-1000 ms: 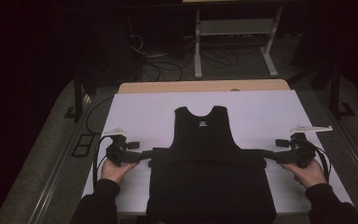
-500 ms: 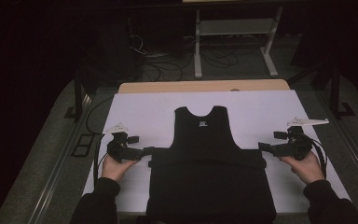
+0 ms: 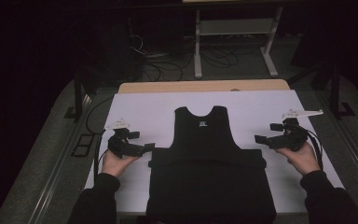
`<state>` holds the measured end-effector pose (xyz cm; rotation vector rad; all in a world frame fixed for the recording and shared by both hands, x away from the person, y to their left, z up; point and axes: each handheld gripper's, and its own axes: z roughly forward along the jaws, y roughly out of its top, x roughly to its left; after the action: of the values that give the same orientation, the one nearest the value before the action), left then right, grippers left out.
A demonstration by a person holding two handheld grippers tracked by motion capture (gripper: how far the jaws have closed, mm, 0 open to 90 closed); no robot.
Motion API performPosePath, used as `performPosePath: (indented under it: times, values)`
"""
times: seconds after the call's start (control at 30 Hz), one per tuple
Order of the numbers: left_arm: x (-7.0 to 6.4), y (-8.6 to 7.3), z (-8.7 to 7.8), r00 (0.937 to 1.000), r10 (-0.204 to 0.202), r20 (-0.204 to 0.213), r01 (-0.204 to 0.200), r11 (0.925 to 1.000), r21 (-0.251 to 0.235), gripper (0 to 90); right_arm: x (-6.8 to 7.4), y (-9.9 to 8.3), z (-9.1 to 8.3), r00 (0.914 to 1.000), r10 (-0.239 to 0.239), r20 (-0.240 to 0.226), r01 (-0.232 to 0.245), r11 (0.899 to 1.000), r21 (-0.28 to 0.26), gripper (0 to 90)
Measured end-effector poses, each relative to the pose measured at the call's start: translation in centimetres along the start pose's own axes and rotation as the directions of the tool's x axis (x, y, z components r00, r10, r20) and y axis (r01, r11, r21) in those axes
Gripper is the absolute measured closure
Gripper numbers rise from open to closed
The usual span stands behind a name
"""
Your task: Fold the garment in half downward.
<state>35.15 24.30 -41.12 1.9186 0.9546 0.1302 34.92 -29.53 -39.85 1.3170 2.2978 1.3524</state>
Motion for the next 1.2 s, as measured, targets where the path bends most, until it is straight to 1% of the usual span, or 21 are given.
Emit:
performPosePath:
  times: [0.1, 0.27, 0.3, 0.37, 0.47, 0.53, 0.67, 0.83, 1.03, 1.13, 1.2]
  values:
    - [-0.1, 0.5, 0.1, 0.9999, 0.016, 0.001, -0.016, 0.9999, 0.000, 0.0, 0.0, 0.5, 0.2, 1.0000, -0.008, -0.002, 0.008, 1.000, 0.003, 0.0]
    - [0.3, 1.7, 0.2, 0.9997, 0.024, -0.001, -0.024, 0.9997, -0.005, 0.0, -0.2, 1.5, 0.2, 1.0000, -0.009, 0.001, 0.009, 1.000, -0.011, 0.0]
    - [0.3, 1.8, 0.3, 0.9997, 0.023, 0.000, -0.023, 0.9997, -0.012, 0.0, -0.3, 1.8, 0.2, 1.0000, -0.008, -0.001, 0.008, 1.000, -0.015, 0.0]
    - [0.4, 2.2, 0.4, 0.9998, 0.021, 0.005, -0.021, 0.9997, -0.010, 0.0, -0.3, 2.2, 0.3, 1.0000, -0.009, -0.001, 0.009, 1.000, -0.019, 0.0]
    - [0.6, 2.7, 0.5, 0.9996, 0.028, 0.006, -0.027, 0.9996, -0.005, 0.0, -0.3, 2.8, 0.5, 0.9998, -0.019, -0.001, 0.019, 1.000, -0.013, 0.0]
    - [0.7, 3.0, 0.6, 0.9996, 0.025, 0.008, -0.025, 0.9996, -0.012, 0.0, -0.3, 3.2, 0.7, 0.9997, -0.024, 0.003, 0.024, 1.000, -0.009, 0.0]
    - [0.9, 3.5, 0.8, 0.9996, 0.025, 0.012, -0.025, 0.9997, -0.008, 0.0, -0.3, 3.8, 0.8, 0.9997, -0.023, 0.004, 0.023, 1.000, -0.012, 0.0]
    - [1.1, 4.0, 0.9, 0.9995, 0.030, 0.010, -0.030, 0.9996, -0.005, 0.0, -0.5, 4.3, 0.9, 0.9997, -0.023, 0.006, 0.023, 1.000, -0.011, 0.0]
    - [1.3, 5.0, 1.4, 0.9992, 0.039, 0.008, -0.039, 0.9992, 0.003, 0.0, -0.8, 4.7, 1.4, 0.9997, -0.023, 0.000, 0.023, 1.000, -0.006, 0.0]
    - [1.3, 5.6, 1.8, 0.9986, 0.049, 0.023, -0.049, 0.9988, 0.003, 0.0, -1.0, 4.9, 1.7, 0.9998, -0.022, 0.001, 0.022, 1.000, -0.001, 0.0]
    - [1.2, 6.0, 2.0, 0.9982, 0.054, 0.025, -0.054, 0.9985, 0.000, 0.0, -1.1, 5.1, 1.9, 0.9998, -0.019, 0.000, 0.019, 1.000, 0.000, 0.0]
